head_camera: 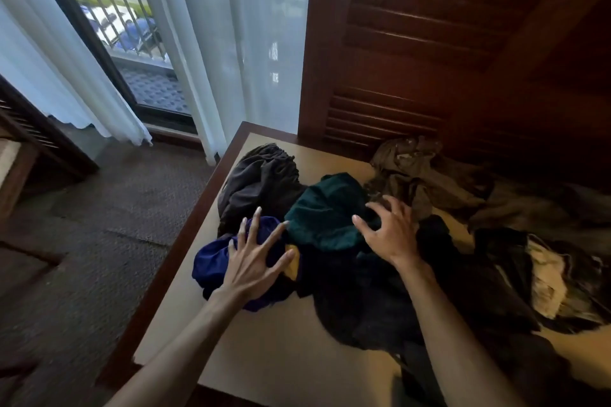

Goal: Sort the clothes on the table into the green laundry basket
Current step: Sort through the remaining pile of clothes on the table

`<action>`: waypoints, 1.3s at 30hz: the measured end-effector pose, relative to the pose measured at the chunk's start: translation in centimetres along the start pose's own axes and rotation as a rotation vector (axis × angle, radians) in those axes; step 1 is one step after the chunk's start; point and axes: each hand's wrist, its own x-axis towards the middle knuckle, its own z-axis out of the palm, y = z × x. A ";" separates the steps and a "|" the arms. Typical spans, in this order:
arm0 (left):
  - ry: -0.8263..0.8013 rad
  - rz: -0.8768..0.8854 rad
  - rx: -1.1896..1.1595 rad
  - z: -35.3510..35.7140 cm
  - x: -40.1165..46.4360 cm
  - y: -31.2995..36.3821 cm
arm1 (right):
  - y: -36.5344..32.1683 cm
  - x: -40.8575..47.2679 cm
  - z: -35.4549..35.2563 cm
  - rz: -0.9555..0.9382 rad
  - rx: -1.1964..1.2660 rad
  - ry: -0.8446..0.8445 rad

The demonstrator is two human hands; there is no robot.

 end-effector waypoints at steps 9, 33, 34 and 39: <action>0.188 -0.012 0.240 5.6 1.8 0.6 | -3.5 2.2 9.4 -0.197 -0.256 -0.376; 0.402 0.404 0.024 -7.6 -4.7 15.0 | -5.0 -14.6 -4.9 -0.242 0.011 0.365; 0.415 0.417 0.005 -7.9 -5.5 16.4 | -4.6 -15.8 -6.1 -0.226 0.014 0.395; 0.497 0.505 -0.110 -10.8 -10.2 24.7 | -2.5 -22.6 -13.5 -0.175 -0.014 0.558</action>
